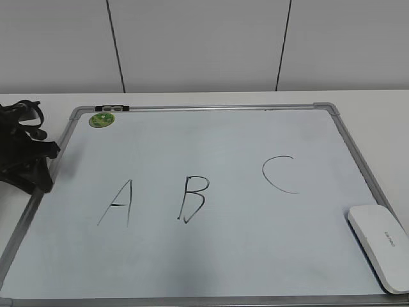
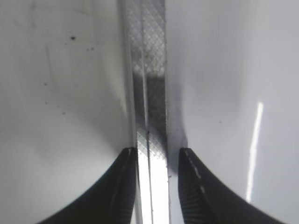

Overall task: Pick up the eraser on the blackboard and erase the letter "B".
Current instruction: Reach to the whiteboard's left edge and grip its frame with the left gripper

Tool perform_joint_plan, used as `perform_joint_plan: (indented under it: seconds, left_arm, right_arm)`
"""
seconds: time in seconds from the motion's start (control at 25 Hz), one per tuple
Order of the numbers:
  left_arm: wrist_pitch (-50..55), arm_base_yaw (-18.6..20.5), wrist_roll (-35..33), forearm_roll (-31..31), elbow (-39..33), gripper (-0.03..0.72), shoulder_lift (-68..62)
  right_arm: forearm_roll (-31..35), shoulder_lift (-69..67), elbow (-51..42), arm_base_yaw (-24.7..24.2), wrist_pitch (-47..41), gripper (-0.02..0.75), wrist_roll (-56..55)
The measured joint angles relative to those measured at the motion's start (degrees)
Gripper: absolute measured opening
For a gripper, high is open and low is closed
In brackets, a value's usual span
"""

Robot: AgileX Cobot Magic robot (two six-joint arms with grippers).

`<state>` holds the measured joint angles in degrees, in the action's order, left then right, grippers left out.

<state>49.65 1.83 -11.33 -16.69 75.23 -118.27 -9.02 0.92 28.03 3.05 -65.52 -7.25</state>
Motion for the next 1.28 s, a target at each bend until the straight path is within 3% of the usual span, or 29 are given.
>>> perform_joint_plan:
  seconds: [1.0, 1.28]
  left_arm:
    - [1.0, 1.3, 0.0, 0.1, 0.8, 0.081, -0.5]
    - [2.2, 1.6, 0.0, -0.4, 1.7, 0.072, -1.6]
  right_arm:
    - [0.0, 0.0, 0.0, 0.0, 0.0, 0.586, 0.0]
    - [0.0, 0.0, 0.0, 0.0, 0.0, 0.587, 0.0]
